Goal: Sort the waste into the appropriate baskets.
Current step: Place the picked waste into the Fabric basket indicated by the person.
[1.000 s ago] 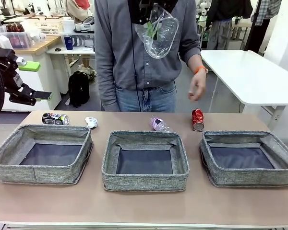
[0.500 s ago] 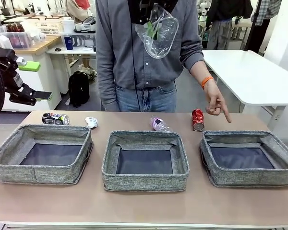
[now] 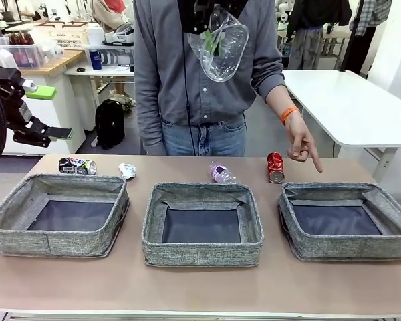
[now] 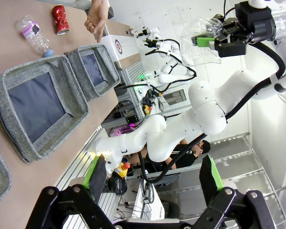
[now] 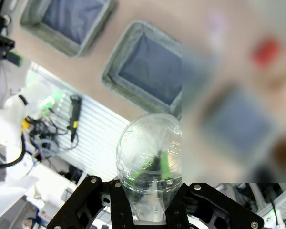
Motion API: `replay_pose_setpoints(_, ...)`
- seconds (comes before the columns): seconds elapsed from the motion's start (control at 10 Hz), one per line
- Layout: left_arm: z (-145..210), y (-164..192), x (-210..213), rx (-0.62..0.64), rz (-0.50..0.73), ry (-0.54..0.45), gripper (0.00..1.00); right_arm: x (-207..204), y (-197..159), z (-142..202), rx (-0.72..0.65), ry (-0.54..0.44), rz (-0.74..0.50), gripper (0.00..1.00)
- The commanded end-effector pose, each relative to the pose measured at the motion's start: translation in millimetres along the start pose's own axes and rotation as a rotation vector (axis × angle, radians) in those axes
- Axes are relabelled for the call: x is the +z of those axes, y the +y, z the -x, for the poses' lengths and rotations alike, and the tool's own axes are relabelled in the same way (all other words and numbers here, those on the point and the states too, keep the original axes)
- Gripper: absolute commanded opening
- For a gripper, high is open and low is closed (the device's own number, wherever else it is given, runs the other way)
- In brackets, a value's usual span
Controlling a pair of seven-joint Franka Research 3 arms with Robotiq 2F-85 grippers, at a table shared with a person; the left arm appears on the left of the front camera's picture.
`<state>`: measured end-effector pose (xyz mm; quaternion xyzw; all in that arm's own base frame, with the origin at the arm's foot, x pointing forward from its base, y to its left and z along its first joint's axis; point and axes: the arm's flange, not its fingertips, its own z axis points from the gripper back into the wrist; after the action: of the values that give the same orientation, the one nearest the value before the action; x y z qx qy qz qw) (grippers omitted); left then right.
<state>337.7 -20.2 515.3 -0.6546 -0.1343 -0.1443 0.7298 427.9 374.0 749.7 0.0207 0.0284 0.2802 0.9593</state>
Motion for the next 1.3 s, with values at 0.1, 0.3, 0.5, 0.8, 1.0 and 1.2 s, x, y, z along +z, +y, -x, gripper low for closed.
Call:
replay_pose_setpoints(0.1,0,-2,-2,-0.020,0.020,-0.010,1.00,-10,-14,6,-0.003,0.011,-0.022,0.04)
replay_pose_setpoints(0.3,0,-2,-2,-0.020,0.020,-0.010,1.00,-36,-62,41,-0.055,-0.029,-0.068,0.04)
replay_pose_setpoints(0.5,0,-2,-2,-0.020,0.020,-0.010,1.00,-64,-102,86,-0.069,-0.077,-0.141,0.04)
replay_pose_setpoints(0.8,0,-2,-2,-0.020,0.020,-0.010,1.00,-120,-143,136,-0.138,-0.065,-0.152,0.04)
replay_pose_setpoints(1.0,0,-2,-2,-0.020,0.020,-0.010,1.00,-173,-176,180,-0.266,-0.074,-0.161,0.04)
replay_pose_setpoints(1.2,0,-2,-2,-0.020,0.020,-0.010,1.00,-204,-196,213,-0.323,-0.089,-0.137,0.04)
